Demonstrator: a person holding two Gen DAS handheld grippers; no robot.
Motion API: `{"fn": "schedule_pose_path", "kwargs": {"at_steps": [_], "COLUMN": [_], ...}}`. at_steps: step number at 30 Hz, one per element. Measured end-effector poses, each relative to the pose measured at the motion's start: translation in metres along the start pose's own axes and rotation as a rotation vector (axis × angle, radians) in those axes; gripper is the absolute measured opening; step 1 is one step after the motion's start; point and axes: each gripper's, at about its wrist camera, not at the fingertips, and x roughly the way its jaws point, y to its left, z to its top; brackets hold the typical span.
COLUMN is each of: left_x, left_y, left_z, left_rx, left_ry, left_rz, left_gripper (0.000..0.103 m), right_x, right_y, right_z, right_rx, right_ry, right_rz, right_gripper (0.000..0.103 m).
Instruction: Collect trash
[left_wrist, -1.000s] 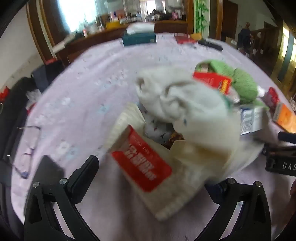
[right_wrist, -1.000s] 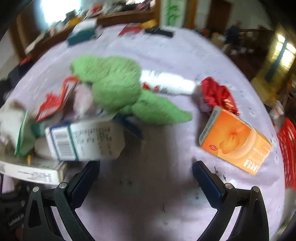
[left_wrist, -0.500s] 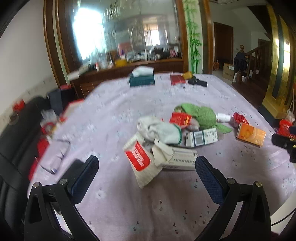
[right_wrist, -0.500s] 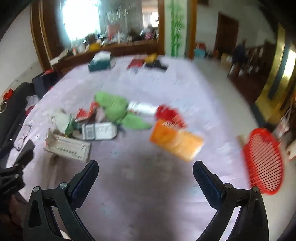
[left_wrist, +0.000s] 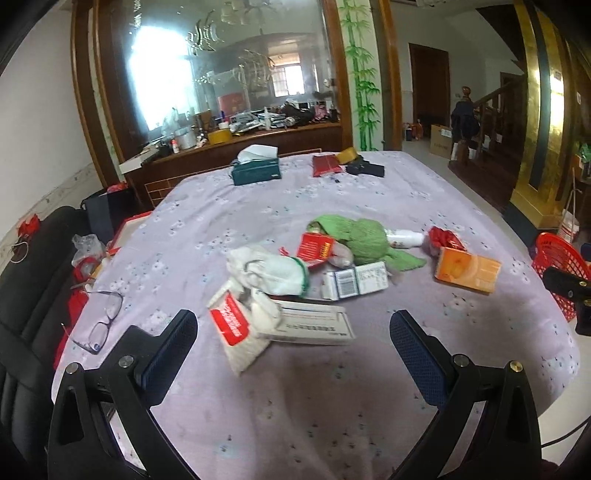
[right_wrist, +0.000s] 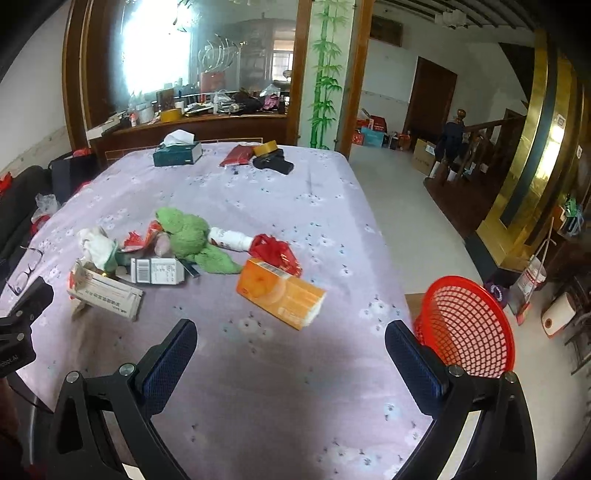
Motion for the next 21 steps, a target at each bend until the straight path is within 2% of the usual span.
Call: {"fn": "schedule_pose_path", "kwargs": {"at_steps": [6, 21], "left_x": [-0.002, -0.005], "left_y": [-0.008, -0.014], "left_z": [-0.006, -0.009], "left_rx": [0.013, 0.025], "left_ry": [0.002, 0.004], "left_rz": [-0.015, -0.034], "left_gripper": [0.103, 0.103], "right_x": [0.000, -0.005], "right_y": [-0.008, -0.012], "right_z": [-0.016, -0.022], "right_rx": [0.017, 0.008], "right_ry": [0.026, 0.040], "right_rz": [0.001, -0.002], "right_gripper": [0.103, 0.103]}}
